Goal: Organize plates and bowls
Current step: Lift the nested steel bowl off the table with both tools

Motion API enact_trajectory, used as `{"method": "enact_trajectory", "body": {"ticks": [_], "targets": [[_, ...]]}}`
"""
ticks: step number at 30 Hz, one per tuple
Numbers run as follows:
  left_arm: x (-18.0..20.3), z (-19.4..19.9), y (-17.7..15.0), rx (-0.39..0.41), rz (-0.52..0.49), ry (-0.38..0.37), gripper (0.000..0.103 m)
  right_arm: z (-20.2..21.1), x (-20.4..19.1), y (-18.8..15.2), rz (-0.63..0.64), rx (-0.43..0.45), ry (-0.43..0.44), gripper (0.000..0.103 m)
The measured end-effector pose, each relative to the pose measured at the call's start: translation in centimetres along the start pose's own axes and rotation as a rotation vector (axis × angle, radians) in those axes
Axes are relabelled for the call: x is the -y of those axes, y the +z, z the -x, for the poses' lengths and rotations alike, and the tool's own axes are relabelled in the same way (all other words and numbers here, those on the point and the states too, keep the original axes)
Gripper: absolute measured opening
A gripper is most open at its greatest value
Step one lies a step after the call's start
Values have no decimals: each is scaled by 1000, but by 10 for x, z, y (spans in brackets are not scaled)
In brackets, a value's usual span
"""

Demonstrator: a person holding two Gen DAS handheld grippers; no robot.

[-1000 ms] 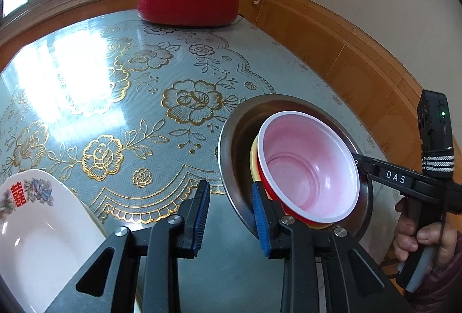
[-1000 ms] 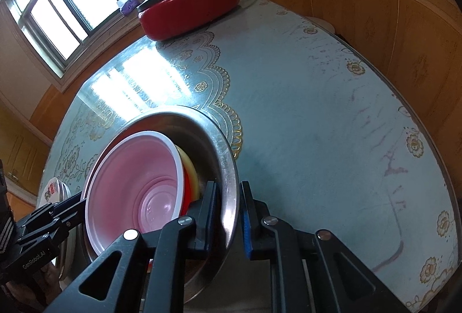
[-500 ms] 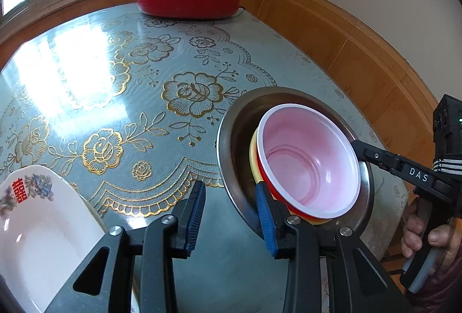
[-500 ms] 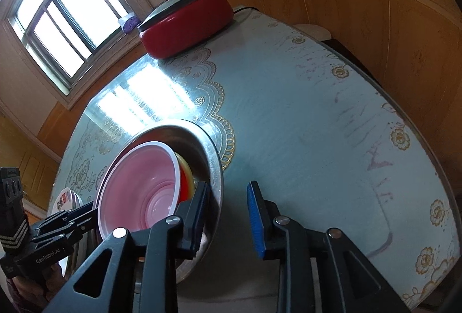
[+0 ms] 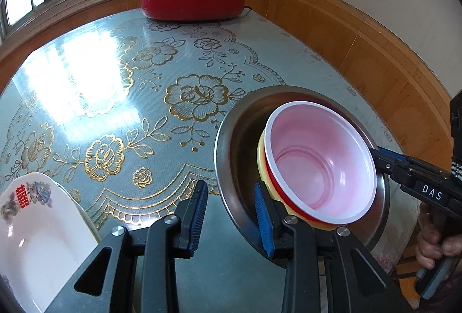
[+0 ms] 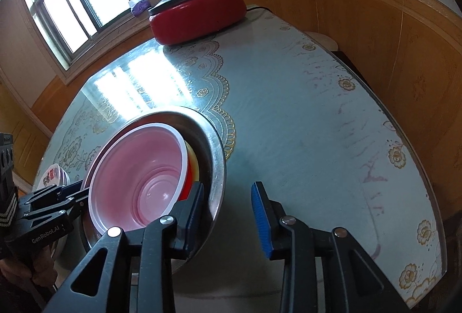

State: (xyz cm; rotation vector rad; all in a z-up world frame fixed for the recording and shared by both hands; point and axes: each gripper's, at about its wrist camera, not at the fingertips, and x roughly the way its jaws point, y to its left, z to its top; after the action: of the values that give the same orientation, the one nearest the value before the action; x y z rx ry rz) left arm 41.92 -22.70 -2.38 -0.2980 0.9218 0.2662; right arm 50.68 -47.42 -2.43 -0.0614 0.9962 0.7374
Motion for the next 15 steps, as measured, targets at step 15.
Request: {"method": "enact_trajectory", "body": {"ticks": [15], "targets": [[0, -3, 0, 28, 1, 40, 32, -18, -8, 8, 27, -29, 17, 13]]}}
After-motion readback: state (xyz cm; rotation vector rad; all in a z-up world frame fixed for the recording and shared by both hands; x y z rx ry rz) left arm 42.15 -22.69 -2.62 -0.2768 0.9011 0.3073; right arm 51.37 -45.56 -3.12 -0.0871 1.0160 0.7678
